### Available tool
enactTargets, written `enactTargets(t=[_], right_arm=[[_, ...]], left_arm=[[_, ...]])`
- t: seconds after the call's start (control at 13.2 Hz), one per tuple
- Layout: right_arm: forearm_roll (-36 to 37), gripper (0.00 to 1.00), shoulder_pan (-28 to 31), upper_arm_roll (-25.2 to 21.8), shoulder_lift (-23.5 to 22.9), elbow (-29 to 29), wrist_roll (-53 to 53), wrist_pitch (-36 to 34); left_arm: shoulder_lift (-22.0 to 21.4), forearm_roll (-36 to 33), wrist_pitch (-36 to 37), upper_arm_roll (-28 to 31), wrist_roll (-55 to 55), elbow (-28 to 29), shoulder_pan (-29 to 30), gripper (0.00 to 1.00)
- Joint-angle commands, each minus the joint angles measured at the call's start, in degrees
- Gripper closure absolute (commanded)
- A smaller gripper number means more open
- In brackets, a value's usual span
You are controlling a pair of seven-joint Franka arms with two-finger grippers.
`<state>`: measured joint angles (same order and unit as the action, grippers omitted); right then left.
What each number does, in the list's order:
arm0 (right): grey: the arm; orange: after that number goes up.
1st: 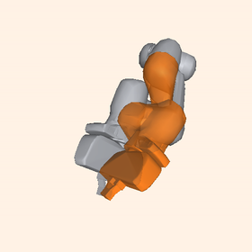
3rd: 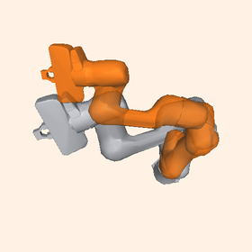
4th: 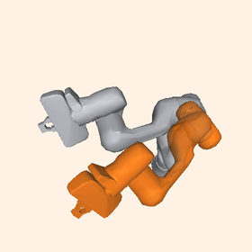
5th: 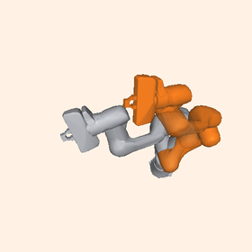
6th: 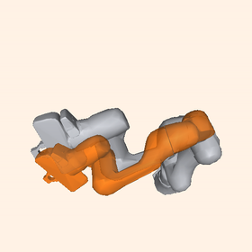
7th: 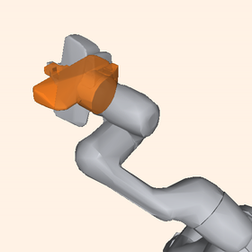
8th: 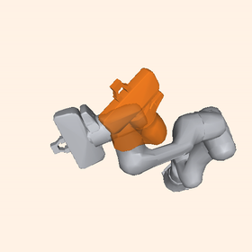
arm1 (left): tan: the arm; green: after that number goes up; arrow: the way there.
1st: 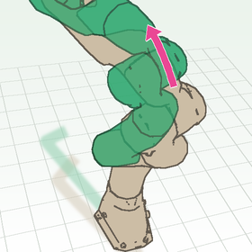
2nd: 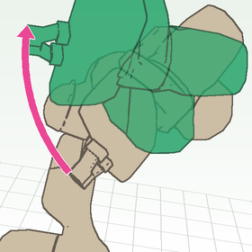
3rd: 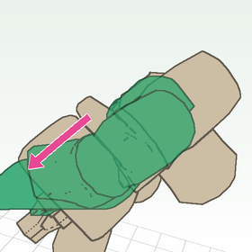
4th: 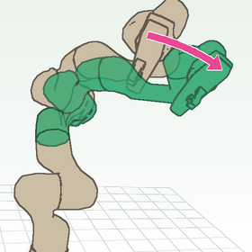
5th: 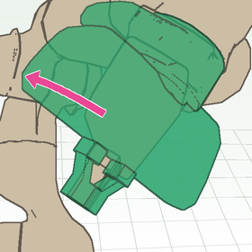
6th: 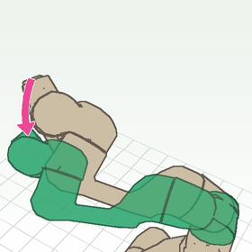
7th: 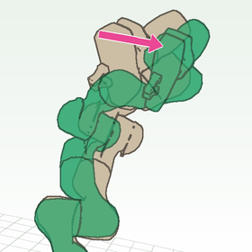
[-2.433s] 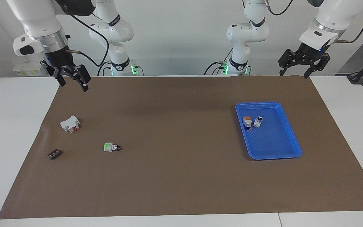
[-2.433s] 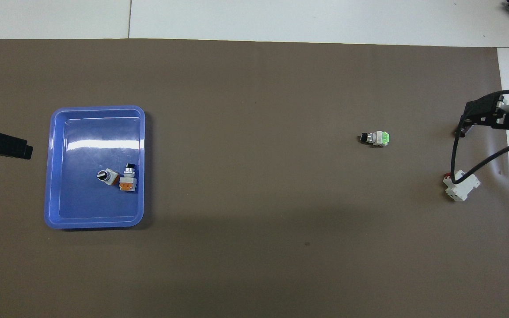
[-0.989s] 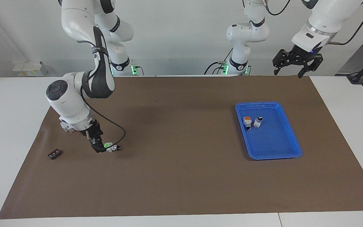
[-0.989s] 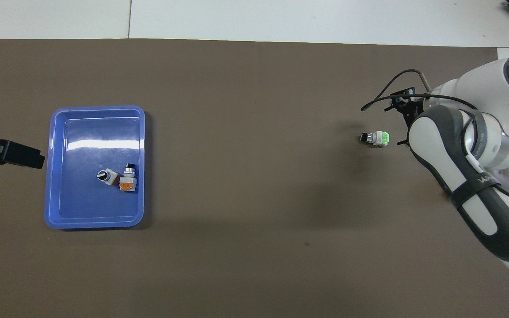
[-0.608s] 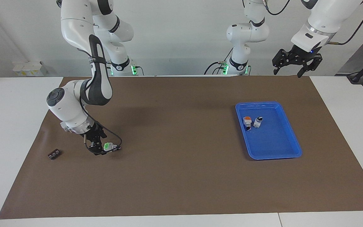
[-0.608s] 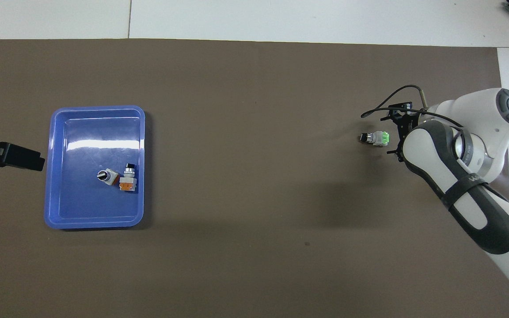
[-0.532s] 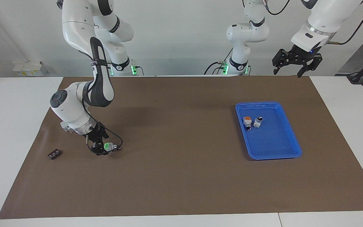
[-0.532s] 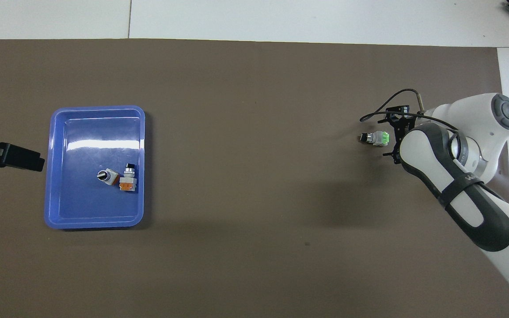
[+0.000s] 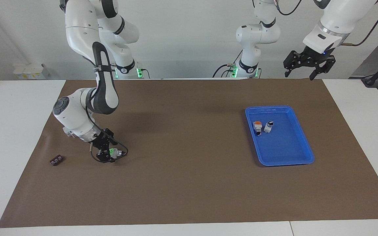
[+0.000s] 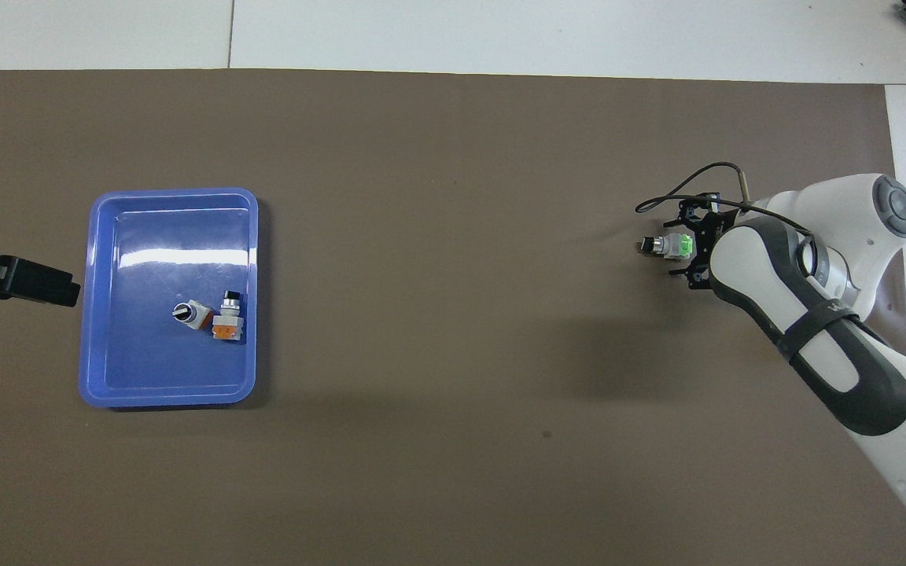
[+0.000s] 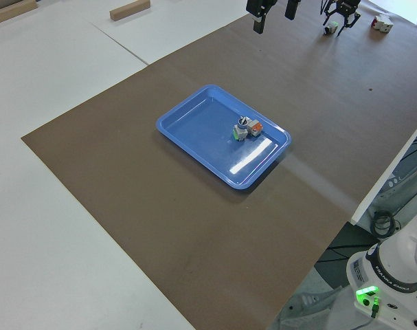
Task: Turn and place switch with both arms
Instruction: 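Reach the right gripper down and grasp the green-topped switch, then lift the switch with the right gripper while the left gripper reaches toward it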
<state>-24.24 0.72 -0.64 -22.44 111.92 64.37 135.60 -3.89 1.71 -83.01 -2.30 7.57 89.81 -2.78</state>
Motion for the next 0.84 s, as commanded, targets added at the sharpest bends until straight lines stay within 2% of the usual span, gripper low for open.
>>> enactTargets(t=[0.0, 0.15, 0.38, 0.61, 0.76], right_arm=[[-1.9, 1.00, 0.9, 0.3, -0.1, -0.2, -3.7, -1.0], [-3.1, 1.00, 1.6, 0.3, -0.1, -5.1, -3.7, -7.7], [-9.8, 1.00, 1.1, 0.4, 0.3, -13.0, -3.2, -17.9], [-20.5, 1.00, 0.8, 1.5, 1.6, -18.6, -2.3, -25.0], [-22.3, 1.00, 0.8, 4.8, 2.4, -20.7, 2.1, -25.2]], left_arm=[[-1.8, 0.4, 0.3, 0.4, -0.6, 2.3, -0.6, 0.00], [-1.8, 0.4, 0.3, 0.4, -0.6, 2.3, -0.6, 0.00], [-1.8, 0.4, 0.2, 0.5, -0.7, 2.3, -1.1, 0.00], [-2.1, 0.4, 0.2, 0.4, 0.0, 2.6, -1.1, 0.00], [-2.2, 0.4, -0.3, 0.3, 0.3, 2.9, -1.3, 0.23]])
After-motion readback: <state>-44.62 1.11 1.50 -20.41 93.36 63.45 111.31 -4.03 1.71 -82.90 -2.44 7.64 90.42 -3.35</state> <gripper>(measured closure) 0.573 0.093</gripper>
